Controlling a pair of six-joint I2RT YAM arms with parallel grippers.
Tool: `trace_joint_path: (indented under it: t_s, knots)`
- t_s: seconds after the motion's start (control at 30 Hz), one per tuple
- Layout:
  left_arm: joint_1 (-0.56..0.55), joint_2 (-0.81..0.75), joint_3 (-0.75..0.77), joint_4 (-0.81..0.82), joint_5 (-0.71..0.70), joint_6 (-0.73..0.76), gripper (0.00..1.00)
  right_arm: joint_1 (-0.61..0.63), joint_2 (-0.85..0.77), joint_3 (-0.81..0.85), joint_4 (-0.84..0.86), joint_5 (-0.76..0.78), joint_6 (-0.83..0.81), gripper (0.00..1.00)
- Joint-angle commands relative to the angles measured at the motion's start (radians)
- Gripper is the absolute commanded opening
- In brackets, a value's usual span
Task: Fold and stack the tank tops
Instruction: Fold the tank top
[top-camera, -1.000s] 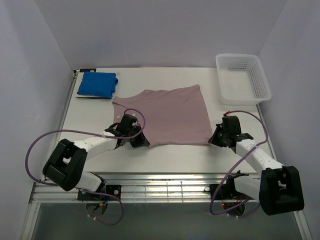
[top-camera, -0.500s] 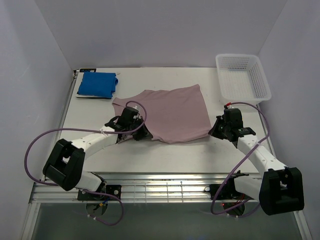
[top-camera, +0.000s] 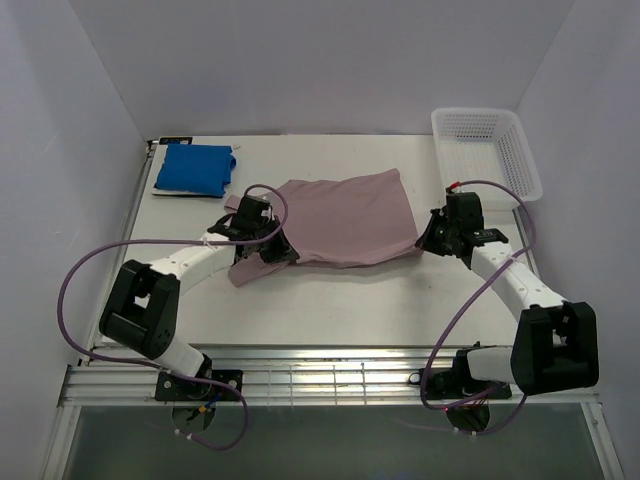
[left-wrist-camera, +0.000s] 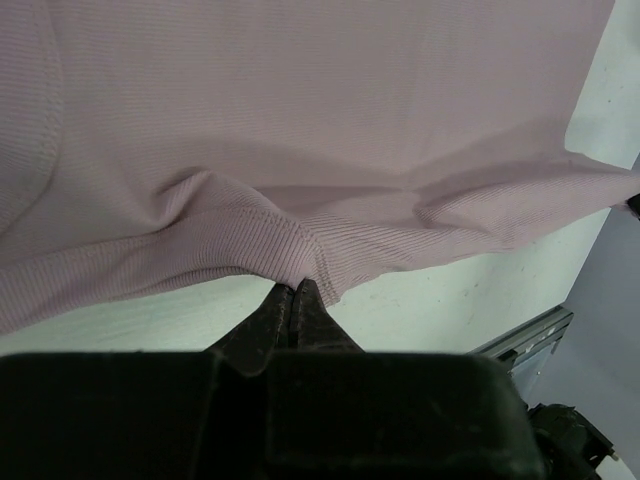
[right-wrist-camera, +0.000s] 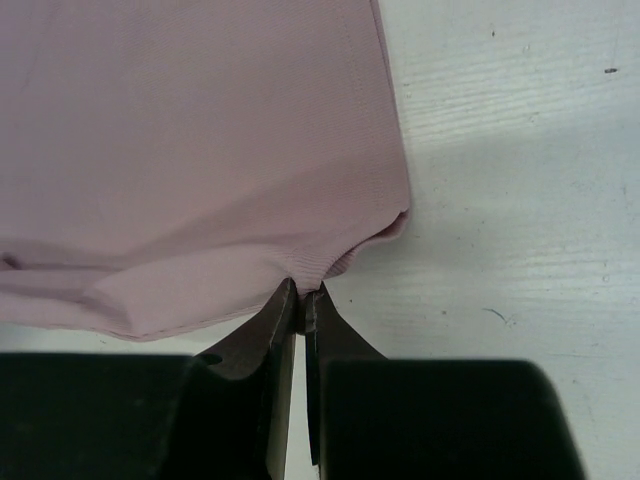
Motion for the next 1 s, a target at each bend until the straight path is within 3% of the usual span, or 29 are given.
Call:
trace_joint_path:
  t_s: [0.0,0.5,0.7,0.83,0.9,0.93,0.97]
  knots:
    - [0.047,0.035,0.060,-0.003,0.061,0.034,0.00,-0.008,0.044,0.083,0.002,-0.012,-0.017,0.08]
    - [0.135,0.243,0.235,-0.034,0.184,0.094,0.00,-0.017,0.267,0.281,0.003,0.002,-0.045,0.08]
    - [0.156,0.292,0.281,-0.046,0.167,0.085,0.00,-0.025,0.360,0.357,0.003,0.011,-0.051,0.08]
    - [0.173,0.364,0.360,-0.104,0.142,0.093,0.02,-0.028,0.425,0.410,0.003,-0.002,-0.056,0.13]
    - [0.178,0.387,0.391,-0.114,0.130,0.093,0.17,-0.029,0.466,0.450,0.000,-0.006,-0.062,0.17]
    - [0.179,0.402,0.420,-0.121,0.129,0.103,0.47,-0.029,0.491,0.462,0.000,-0.006,-0.073,0.20]
    - [0.179,0.405,0.435,-0.127,0.125,0.108,0.65,-0.029,0.503,0.479,0.000,-0.023,-0.083,0.24]
